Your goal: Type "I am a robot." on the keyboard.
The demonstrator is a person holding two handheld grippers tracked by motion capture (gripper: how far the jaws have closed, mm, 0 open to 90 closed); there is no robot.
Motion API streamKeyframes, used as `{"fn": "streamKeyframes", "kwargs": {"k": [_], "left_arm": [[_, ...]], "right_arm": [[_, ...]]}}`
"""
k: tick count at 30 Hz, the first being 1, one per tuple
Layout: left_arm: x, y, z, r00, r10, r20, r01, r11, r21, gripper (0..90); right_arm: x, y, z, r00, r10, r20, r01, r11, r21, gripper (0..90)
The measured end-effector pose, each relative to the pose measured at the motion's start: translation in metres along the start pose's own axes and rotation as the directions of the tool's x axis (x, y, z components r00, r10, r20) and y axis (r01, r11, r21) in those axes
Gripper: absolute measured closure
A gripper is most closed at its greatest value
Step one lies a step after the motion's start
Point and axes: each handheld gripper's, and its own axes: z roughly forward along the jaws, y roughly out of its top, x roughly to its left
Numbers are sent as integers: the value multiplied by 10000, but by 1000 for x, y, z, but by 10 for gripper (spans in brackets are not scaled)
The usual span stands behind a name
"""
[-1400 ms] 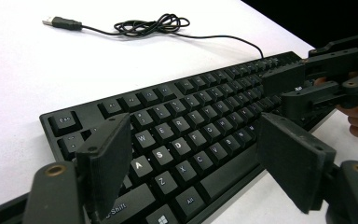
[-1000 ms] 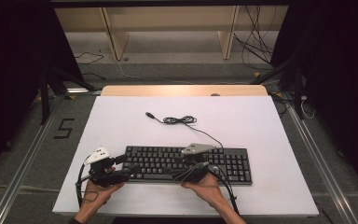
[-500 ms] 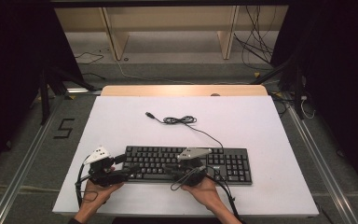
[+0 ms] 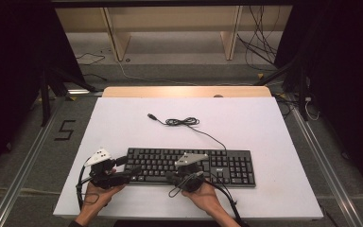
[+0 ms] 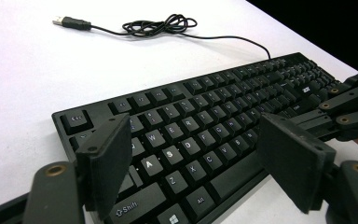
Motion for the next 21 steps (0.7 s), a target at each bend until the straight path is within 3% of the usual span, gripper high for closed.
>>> {"fn": "streamKeyframes", "kwargs": {"k": [21], "left_arm": [[0,0,0,10000,5,0,-5,10000,13,262]], "right_arm": [[-1,-7,10,9994,-170,288,159,9992,371,900]]}}
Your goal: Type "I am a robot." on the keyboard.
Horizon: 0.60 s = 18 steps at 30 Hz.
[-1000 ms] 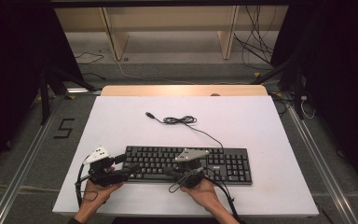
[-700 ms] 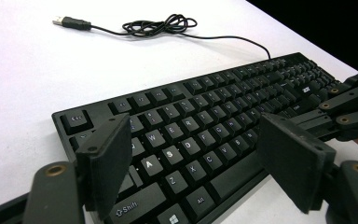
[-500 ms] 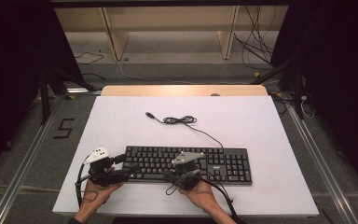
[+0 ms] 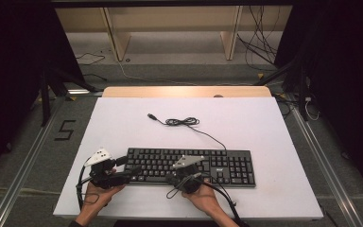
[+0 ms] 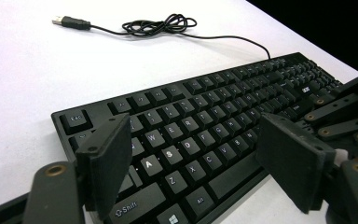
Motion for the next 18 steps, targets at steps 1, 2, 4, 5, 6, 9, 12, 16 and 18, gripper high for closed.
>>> {"fn": "streamKeyframes", "kwargs": {"k": [1,2,4,5,6,9,12,16,18], "left_arm": [[0,0,0,10000,-17,1,17,10000,-9,263],[0,0,0,10000,-22,-1,22,10000,-2,263],[0,0,0,10000,-16,-17,16,10000,-1,263],[0,0,0,10000,-20,-18,20,10000,0,263],[0,0,0,10000,-22,-28,22,10000,2,263],[1,0,0,10000,-36,-65,36,10000,6,263],[2,0,1,9999,-89,-123,89,10000,-13,264],[4,1,2,9998,-128,-172,128,9999,-23,268],[5,0,2,9997,-151,-212,151,9999,13,270]], "right_arm": [[0,0,0,10000,38,-24,-38,10000,11,900],[0,0,0,10000,19,-27,-19,10000,28,900],[1,0,0,10000,6,30,-6,10000,5,900],[1,0,0,10000,-33,46,33,10000,28,900],[1,0,0,10000,-23,52,23,10000,26,900],[1,0,0,10000,32,64,-32,10000,13,900],[1,1,-2,9999,121,46,-121,9999,-60,900],[0,2,-9,9998,190,-64,-192,9988,-442,899],[-1,3,-12,9997,212,-93,-217,9983,-532,865]]}}
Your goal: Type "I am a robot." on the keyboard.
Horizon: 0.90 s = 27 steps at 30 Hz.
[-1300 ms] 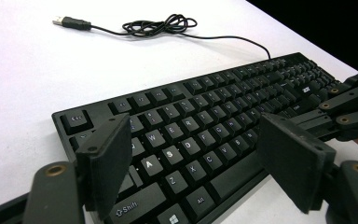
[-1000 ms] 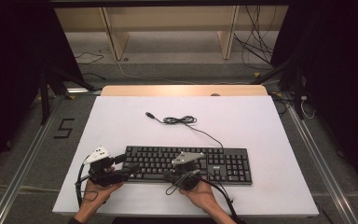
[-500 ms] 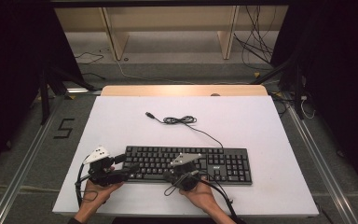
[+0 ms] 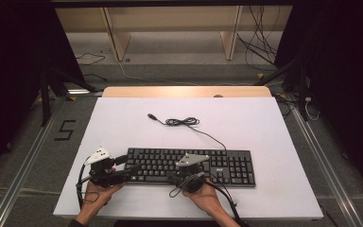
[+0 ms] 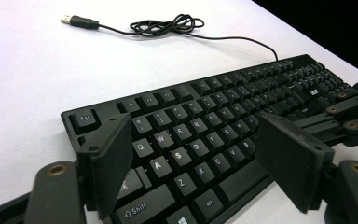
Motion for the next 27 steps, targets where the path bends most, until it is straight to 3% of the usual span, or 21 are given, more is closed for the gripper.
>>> {"fn": "streamKeyframes", "kwargs": {"k": [6,13,27], "left_arm": [[1,0,2,9999,-14,-107,15,10000,73,297],[5,0,7,9996,-112,-262,119,9995,279,394],[8,2,14,9974,174,-699,-121,9971,749,714]], "right_arm": [[-3,2,-9,9998,152,-154,-157,9994,-314,732],[-5,4,-17,9987,350,-378,-371,9978,-552,600],[-5,5,-24,9987,348,-375,-377,9962,-786,430]]}}
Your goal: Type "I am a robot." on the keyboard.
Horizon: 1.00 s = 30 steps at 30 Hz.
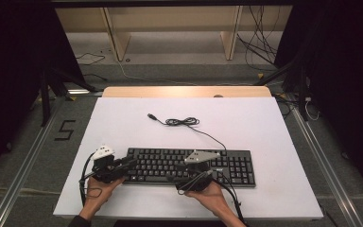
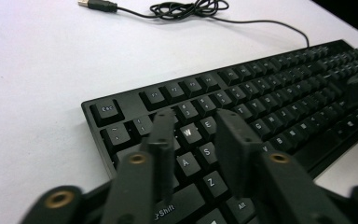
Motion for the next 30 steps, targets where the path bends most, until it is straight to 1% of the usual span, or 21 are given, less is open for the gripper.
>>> {"fn": "streamKeyframes", "kwargs": {"k": [4,9,14,19,24,25,30], "left_arm": [[0,0,3,9998,130,-122,-127,9996,251,809],[0,0,6,9996,149,-258,-138,9991,410,888],[1,0,8,9994,147,-302,-129,9982,592,889],[0,1,11,9996,211,-206,-196,9972,724,889],[-2,1,16,9993,337,-148,-319,9941,1040,890],[-2,1,17,9995,269,-148,-253,9944,1029,890],[-2,1,19,9994,324,-142,-305,9925,1182,890]], "right_arm": [[1,0,-1,10000,1,-10,-1,10000,-25,419],[2,0,-3,10000,-19,-4,19,10000,-30,410],[3,0,-5,10000,-57,16,57,9999,-96,393],[4,-1,-7,9999,-104,7,104,9999,-119,382],[5,-2,-8,10000,-93,-21,92,9999,-118,374],[5,-3,-9,10000,-85,-14,85,9999,-140,372],[5,-3,-10,9999,-119,-5,119,9998,-172,362]]}}
